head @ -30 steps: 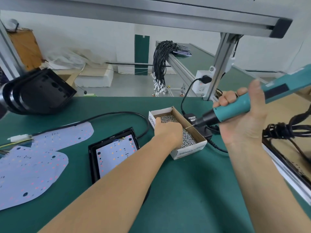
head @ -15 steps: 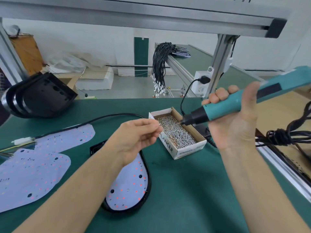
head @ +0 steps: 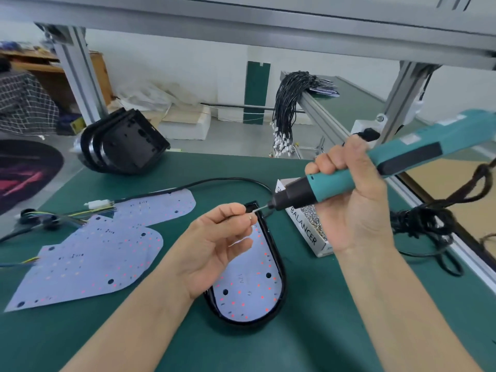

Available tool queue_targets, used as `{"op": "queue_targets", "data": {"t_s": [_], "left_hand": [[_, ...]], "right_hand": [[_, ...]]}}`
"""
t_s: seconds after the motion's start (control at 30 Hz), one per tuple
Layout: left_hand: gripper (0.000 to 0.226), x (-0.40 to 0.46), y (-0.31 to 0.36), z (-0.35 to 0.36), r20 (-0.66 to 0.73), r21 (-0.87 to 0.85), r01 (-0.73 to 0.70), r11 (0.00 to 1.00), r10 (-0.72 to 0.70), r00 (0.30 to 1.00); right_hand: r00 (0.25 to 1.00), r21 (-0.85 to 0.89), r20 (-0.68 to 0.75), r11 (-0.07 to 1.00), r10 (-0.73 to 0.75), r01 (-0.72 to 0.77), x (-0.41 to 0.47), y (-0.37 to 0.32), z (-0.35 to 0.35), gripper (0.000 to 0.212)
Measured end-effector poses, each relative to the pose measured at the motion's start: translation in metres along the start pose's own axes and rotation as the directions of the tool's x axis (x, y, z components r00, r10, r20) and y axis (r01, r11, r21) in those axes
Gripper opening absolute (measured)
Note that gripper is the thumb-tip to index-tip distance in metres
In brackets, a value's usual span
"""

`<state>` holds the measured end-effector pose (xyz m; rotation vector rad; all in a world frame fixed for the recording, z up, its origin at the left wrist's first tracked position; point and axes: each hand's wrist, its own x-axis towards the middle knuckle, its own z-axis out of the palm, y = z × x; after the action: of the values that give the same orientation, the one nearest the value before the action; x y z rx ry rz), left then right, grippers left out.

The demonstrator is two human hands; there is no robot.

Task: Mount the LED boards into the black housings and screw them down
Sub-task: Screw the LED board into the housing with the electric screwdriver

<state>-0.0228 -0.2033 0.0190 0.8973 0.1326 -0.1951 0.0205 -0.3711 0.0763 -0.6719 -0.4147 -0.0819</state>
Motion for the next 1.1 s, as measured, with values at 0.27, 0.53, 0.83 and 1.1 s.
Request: {"op": "queue_targets", "data": {"t_s": [0.27, 0.53, 0.83, 1.1], "left_hand": [[0.014, -0.001, 0.0, -0.006, -0.043, -0.003, -0.024, 1.0, 0.024, 0.999], [0.013, 0.0, -0.002, -0.005, -0.055, 0.027, -0.04, 0.999, 0.041, 0.998], [0.027, 0.001, -0.007, -0.004, -0.162, 0.154, -0.271, 0.95, 0.295, 0.942], [0.018, 0.004, -0.005, -0.011, -0.132, 0.327, -0.283, 0.902, 0.34, 0.931]], "right_hand": [[1.0, -0.048, -0.012, 0.999, 0.02, -0.021, -0.002, 0.005, 0.008, 0.031], [1.0, -0.037, 0.0, 0.999, 0.023, -0.023, -0.001, 0.006, 0.008, 0.024], [0.998, -0.073, 0.023, 0.996, -0.051, 0.053, -0.006, 0.016, 0.006, 0.023], [0.997, -0.053, -0.076, 0.999, -0.016, 0.012, -0.007, 0.027, -0.006, 0.023]]}}
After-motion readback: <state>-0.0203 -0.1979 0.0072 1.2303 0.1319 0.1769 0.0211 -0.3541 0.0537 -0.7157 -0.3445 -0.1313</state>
